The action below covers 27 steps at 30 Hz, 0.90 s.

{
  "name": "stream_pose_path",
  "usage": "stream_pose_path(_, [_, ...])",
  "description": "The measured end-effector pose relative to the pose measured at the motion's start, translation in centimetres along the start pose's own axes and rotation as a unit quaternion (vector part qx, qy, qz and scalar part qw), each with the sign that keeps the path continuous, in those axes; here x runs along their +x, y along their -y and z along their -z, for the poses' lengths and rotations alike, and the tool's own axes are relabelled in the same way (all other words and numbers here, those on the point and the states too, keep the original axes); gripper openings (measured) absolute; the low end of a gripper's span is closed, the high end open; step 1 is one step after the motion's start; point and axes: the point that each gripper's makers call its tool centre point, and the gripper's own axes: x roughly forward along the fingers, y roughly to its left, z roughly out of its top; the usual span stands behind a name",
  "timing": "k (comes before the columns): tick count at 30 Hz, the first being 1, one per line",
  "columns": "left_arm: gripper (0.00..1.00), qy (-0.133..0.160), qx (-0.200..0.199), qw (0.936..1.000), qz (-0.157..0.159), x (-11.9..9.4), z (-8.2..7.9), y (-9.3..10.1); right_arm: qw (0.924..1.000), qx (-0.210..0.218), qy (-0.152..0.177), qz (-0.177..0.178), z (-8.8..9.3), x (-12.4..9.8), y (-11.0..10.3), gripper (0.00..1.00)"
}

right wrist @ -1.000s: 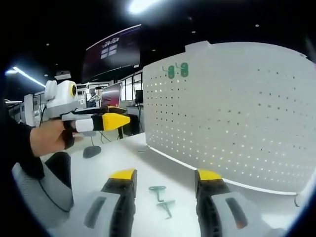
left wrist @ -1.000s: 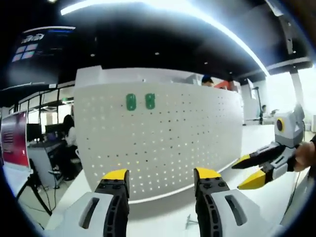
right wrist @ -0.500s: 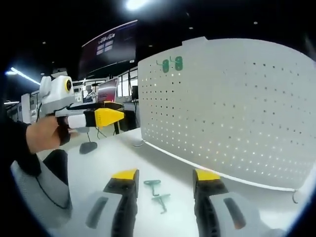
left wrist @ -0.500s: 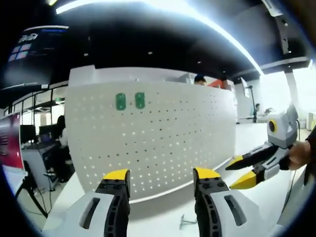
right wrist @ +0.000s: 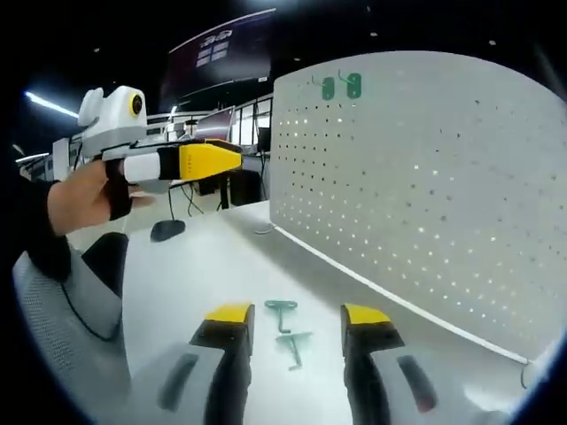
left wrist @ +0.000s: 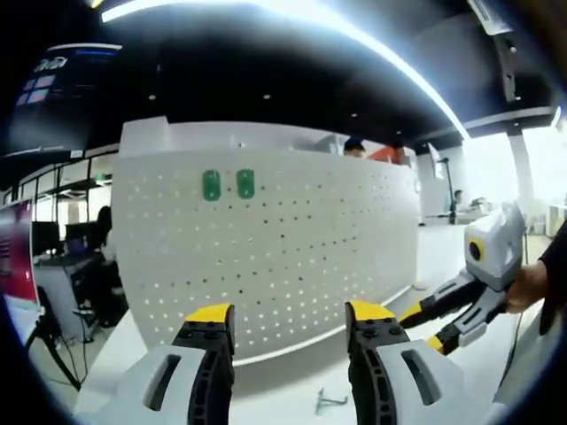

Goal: Insert the hook assembly into the mounting plate slot until the hook locks in place.

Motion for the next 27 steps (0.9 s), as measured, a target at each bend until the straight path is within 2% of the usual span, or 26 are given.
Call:
stream_pose_path(13, [0.5,0.0,-0.003,1.0,0.002,0.0,0.0,0.0,0.9974,-0.035,-0.059,-0.021,3.1,2.4,0.7,0.36])
stream_pose_path(18, [0.49,-0.003,-0.002,1.0,0.003,0.1,0.1,0.0,0.9932,-0.065,-0.088,-0.04,4.5,3.5,0.4,0.36])
stream_pose_path(27, [0.48,-0.006,-0.004,1.0,0.003,0.1,0.3,-0.1,0.987,-0.093,-0.12,-0.051,6.2,5.0,0.5,0.35])
